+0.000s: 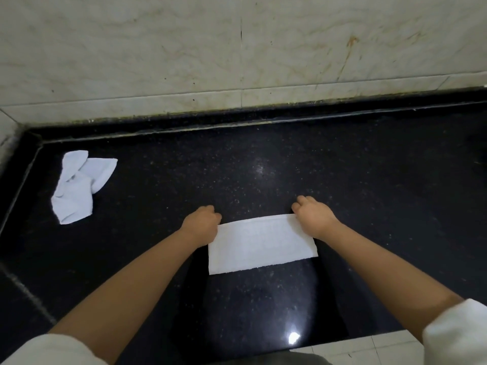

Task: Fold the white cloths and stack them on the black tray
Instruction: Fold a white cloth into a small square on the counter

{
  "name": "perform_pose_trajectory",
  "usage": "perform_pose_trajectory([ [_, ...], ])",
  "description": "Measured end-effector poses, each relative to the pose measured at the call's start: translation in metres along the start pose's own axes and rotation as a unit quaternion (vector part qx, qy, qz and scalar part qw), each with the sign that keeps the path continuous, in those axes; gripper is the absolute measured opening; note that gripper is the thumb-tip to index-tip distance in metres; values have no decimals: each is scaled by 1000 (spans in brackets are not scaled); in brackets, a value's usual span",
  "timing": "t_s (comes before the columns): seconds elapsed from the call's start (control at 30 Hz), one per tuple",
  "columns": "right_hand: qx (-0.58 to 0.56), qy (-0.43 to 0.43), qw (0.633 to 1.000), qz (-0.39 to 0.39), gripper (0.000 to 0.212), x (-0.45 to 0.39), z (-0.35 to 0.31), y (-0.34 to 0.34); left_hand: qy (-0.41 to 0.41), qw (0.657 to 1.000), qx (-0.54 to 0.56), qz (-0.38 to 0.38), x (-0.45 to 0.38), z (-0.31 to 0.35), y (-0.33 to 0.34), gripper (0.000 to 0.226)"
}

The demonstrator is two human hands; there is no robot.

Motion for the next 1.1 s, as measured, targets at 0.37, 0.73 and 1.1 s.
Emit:
perform_pose_trajectory([
  [0.37, -218, 69, 899, 373, 32, 48, 1, -37, 152, 941, -23, 302, 50, -16, -47, 23],
  [0.73, -212, 236, 927, 201, 21, 86, -37, 28, 103, 972, 23, 209, 79, -14, 34, 37],
  [1.1, -189, 407, 893, -38, 17, 55, -46, 18, -87, 987, 58, 118, 43, 25, 55, 63],
])
Point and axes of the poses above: each hand's wrist, its own x-axis away from the middle knuckle, its own y-axis out of the palm, z = x × y, the point moved 2 cm from there along -x, towards the middle knuckle, and after that the axes turned 13 degrees about z, right-handed, at the moved point
